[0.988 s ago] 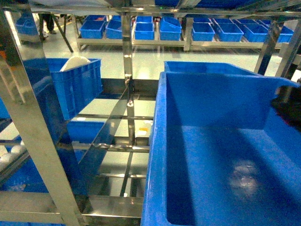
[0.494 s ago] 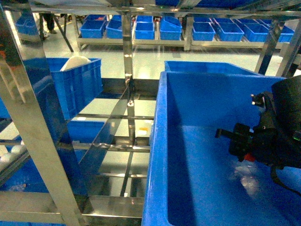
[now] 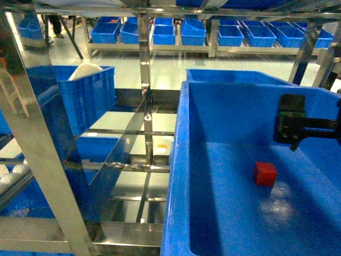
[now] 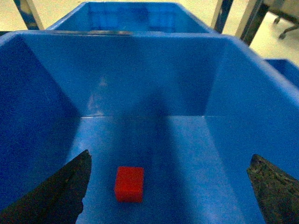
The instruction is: Place magnetic block on left shelf second layer
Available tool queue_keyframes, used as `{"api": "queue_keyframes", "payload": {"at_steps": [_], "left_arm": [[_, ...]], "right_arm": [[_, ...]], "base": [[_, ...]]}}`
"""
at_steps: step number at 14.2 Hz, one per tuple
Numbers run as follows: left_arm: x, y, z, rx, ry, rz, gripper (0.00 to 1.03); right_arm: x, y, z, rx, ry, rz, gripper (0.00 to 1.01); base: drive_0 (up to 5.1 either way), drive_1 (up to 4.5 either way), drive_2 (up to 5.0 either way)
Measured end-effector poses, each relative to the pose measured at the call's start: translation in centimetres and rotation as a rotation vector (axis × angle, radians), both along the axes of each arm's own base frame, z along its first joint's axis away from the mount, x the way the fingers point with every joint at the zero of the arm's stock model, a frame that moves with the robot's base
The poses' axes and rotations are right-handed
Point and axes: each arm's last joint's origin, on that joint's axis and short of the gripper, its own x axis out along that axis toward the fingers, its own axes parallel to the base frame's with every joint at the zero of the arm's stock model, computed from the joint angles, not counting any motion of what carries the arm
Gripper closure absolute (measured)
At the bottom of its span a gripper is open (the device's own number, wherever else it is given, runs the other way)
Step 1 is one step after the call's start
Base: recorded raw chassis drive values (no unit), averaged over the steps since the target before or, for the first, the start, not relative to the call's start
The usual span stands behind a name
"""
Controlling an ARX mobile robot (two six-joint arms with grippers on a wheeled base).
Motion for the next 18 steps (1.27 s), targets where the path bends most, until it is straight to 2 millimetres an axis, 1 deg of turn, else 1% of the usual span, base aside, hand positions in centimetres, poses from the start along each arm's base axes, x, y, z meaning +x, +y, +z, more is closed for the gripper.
{"api": "queue_keyframes", "payload": {"at_steps": [1, 3, 5, 7, 8, 9, 10, 11, 12, 15, 16, 17, 18], "left_arm": [[0.0, 0.0, 0.0, 0.000, 0.000, 0.000, 0.05], [0.0, 0.0, 0.0, 0.000, 0.000, 0.000, 0.05], [0.0, 0.0, 0.0, 0.000, 0.000, 0.000, 0.05], [0.0, 0.0, 0.0, 0.000, 0.000, 0.000, 0.05], [0.0, 0.0, 0.0, 0.000, 0.000, 0.000, 0.05], [0.0, 0.0, 0.0, 0.000, 0.000, 0.000, 0.05], [0.0, 0.0, 0.0, 0.000, -0.001, 0.000, 0.05], [0.0, 0.0, 0.0, 0.000, 0.000, 0.000, 0.05], [0.0, 0.0, 0.0, 0.000, 0.000, 0.000, 0.05], [0.0, 0.0, 0.0, 0.000, 0.000, 0.000, 0.05], [0.0, 0.0, 0.0, 0.000, 0.000, 0.000, 0.05], [0.0, 0.0, 0.0, 0.000, 0.000, 0.000, 0.05], [0.0, 0.0, 0.0, 0.000, 0.000, 0.000, 0.05]], "right_arm": [[-1.7, -0.7, 0.9, -0.050, -0.016, -0.009, 0.04], [-5.0, -2.1, 2.9, -0.095, -0.039, -0.016, 0.03], [-8.0, -3.4, 5.9, -0.096, -0.101, -0.029, 0.03], [-9.5, -4.0, 7.9, -0.077, -0.157, -0.016, 0.03], [-9.6, -4.0, 8.2, -0.073, -0.171, -0.013, 0.03], [-9.5, -3.9, 7.9, -0.072, -0.162, -0.003, 0.03], [-9.9, -4.4, 7.4, -0.032, -0.290, 0.063, 0.16], [-11.1, -4.8, 6.6, -0.022, -0.334, 0.092, 0.29], [-12.2, -5.2, 6.0, -0.020, -0.347, 0.094, 0.44], [-14.2, -5.9, 4.5, -0.019, -0.337, 0.102, 0.82], [-14.8, -6.8, 4.2, -0.019, -0.342, 0.100, 0.95], [-15.3, -7.1, 3.9, -0.024, -0.343, 0.079, 0.99], [-15.8, -7.0, 3.6, -0.022, -0.342, 0.090, 0.99]], "base": [[0.0, 0.00, 0.0], [0.0, 0.00, 0.0], [0.0, 0.00, 0.0], [0.0, 0.00, 0.0], [0.0, 0.00, 0.0], [0.0, 0.00, 0.0], [0.0, 0.00, 0.0], [0.0, 0.00, 0.0], [0.0, 0.00, 0.0], [0.0, 0.00, 0.0], [0.0, 0.00, 0.0], [0.0, 0.00, 0.0], [0.0, 0.00, 0.0]]}}
